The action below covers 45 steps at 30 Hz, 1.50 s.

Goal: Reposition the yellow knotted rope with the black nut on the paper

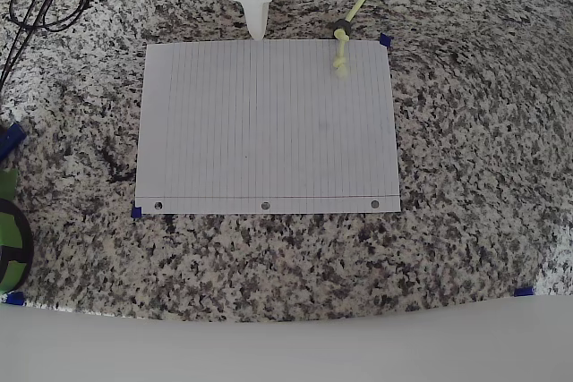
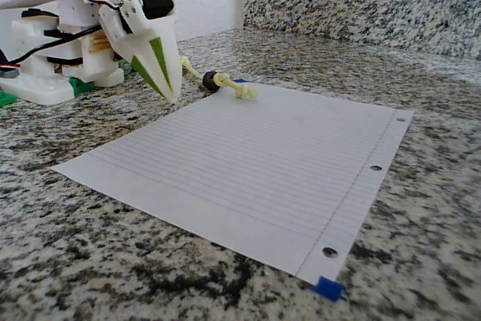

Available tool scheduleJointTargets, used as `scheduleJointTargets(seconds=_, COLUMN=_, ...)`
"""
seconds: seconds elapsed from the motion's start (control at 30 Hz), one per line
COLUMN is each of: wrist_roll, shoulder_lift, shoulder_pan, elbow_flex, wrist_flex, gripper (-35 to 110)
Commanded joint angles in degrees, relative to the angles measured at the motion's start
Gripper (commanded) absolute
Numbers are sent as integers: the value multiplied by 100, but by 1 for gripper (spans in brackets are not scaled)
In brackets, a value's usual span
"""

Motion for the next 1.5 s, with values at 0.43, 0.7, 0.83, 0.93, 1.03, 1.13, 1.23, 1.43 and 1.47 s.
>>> scheduleJointTargets(seconds=0.43, wrist_roll=-44, shoulder_lift=35, shoulder_pan=18, elbow_flex=9, wrist_flex=9, gripper=0)
scheduleJointTargets(seconds=0.7, wrist_roll=-44, shoulder_lift=35, shoulder_pan=18, elbow_flex=9, wrist_flex=9, gripper=0)
scheduleJointTargets(seconds=0.83, wrist_roll=-44, shoulder_lift=35, shoulder_pan=18, elbow_flex=9, wrist_flex=9, gripper=0)
scheduleJointTargets(seconds=0.93, wrist_roll=-44, shoulder_lift=35, shoulder_pan=18, elbow_flex=9, wrist_flex=9, gripper=0)
scheduleJointTargets(seconds=1.03, wrist_roll=-44, shoulder_lift=35, shoulder_pan=9, elbow_flex=9, wrist_flex=9, gripper=0)
scheduleJointTargets(seconds=1.13, wrist_roll=-18, shoulder_lift=35, shoulder_pan=-9, elbow_flex=9, wrist_flex=9, gripper=0)
scheduleJointTargets(seconds=1.23, wrist_roll=-18, shoulder_lift=35, shoulder_pan=-53, elbow_flex=9, wrist_flex=9, gripper=0)
scheduleJointTargets(seconds=1.43, wrist_roll=0, shoulder_lift=35, shoulder_pan=-272, elbow_flex=9, wrist_flex=9, gripper=1)
scheduleJointTargets(seconds=1.47, wrist_roll=0, shoulder_lift=35, shoulder_pan=-272, elbow_flex=9, wrist_flex=9, gripper=1)
